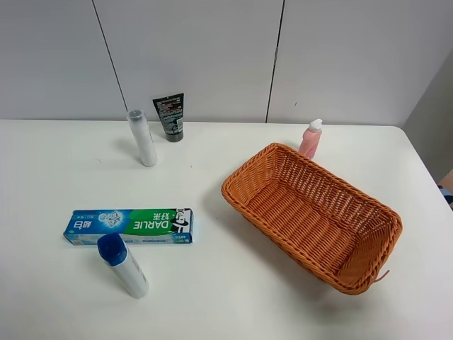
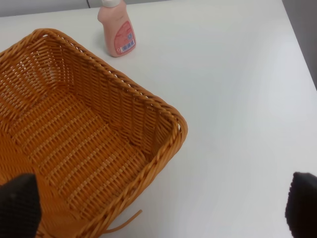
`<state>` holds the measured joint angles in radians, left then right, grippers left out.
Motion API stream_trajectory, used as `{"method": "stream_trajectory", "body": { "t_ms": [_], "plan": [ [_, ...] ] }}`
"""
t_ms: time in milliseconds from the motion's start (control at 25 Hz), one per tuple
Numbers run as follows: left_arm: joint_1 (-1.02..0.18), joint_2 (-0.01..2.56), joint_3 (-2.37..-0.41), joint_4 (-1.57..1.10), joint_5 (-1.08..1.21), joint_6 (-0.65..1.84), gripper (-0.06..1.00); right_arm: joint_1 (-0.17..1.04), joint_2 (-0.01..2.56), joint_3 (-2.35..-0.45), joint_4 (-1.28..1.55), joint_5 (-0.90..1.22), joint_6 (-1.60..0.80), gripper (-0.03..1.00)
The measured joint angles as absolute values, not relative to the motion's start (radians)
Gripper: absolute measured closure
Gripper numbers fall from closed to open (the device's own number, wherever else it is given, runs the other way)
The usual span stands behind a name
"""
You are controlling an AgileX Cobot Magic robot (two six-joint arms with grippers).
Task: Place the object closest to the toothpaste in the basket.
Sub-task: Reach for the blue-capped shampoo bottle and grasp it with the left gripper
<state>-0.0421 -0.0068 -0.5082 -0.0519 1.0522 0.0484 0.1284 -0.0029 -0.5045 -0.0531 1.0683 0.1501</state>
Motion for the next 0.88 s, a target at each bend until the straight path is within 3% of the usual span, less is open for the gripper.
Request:
{"method": "stream_trajectory", "body": {
  "t_ms": [880],
  "plan": [
    [-0.042, 0.010, -0.508, -0.052, 1.052, 0.048, -0.05, 0.128, -0.003, -0.505, -0.053, 1.068, 0.150, -0.03]
  ]
}}
